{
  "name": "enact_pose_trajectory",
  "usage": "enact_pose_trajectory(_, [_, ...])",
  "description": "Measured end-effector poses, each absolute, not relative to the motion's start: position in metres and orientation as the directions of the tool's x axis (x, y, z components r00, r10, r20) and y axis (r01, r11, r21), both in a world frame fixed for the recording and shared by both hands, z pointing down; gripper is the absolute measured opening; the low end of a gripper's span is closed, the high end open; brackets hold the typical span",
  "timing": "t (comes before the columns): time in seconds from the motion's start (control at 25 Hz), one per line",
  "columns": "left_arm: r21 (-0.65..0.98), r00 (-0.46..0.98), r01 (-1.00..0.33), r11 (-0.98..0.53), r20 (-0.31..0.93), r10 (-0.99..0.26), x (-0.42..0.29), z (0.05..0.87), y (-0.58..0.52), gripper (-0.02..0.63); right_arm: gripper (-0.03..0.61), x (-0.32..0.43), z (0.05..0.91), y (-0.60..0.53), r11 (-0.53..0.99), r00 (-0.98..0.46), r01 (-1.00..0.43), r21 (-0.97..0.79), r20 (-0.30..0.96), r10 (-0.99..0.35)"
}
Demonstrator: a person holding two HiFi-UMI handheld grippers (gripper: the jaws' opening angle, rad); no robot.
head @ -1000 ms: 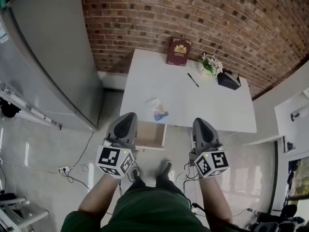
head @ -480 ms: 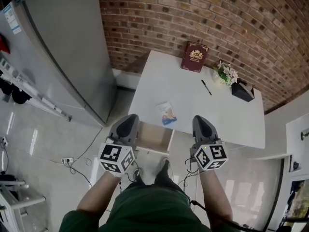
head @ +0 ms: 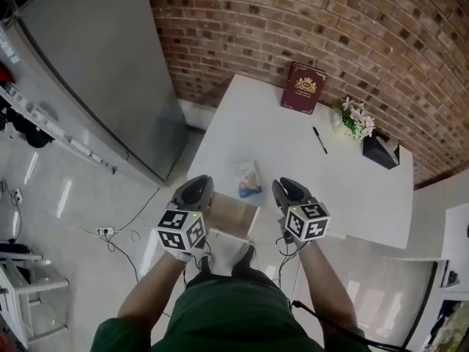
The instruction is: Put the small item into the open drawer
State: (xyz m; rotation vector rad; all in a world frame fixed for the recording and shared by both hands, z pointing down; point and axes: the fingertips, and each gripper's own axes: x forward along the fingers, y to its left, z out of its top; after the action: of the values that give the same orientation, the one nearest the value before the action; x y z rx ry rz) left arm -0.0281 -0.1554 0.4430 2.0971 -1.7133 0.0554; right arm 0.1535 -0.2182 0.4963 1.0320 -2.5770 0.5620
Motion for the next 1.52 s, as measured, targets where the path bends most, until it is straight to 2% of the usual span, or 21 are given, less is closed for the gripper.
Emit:
enact_pose_trajectory(0.12, [0.317,0.223,-0.942,-0.109,0.35,-0.91,-0.014,0.464,-0.161,0.021,0.104,0.152,0.532,-0.231,0.678,-0.725,-0.667,-0.308,0.477,-0.496])
enact_pose_trajectory(0.28, [0.317,0.202,-0.946,-0.069,0.409,-0.89,-0.003,0.485,-0.157,0.099,0.115,0.143,0.59,-0.24,0.683,-0.743,-0.621,-0.384,0.566,-0.357])
enact_pose_trajectory(0.44, [0.308,0.172,-0.951,-0.025,0.458,-0.872,-0.007,0.501,-0.144,0.117,0.121,0.133,0.64,-0.245,0.666,-0.717,-0.615,-0.422,0.652,-0.248])
enact_pose_trajectory(0.84, [0.329,0.123,-0.942,0.063,0.514,-0.849,-0.042,0.528,-0.112,0.117,0.121,0.107,0.692,-0.27,0.652,-0.639,-0.651,-0.388,0.744,-0.195])
enact_pose_trajectory(1.24, [0.365,0.12,-0.927,0.089,0.513,-0.85,-0.065,0.538,-0.103,0.115,0.121,0.093,0.714,-0.266,0.571,-0.655,-0.662,-0.485,0.746,-0.125])
enact_pose_trajectory(1.52, [0.389,0.141,-0.918,0.083,0.514,-0.846,-0.069,0.544,-0.099,0.114,0.052,0.089,0.711,-0.255,0.518,-0.692,-0.635,-0.573,0.72,-0.052])
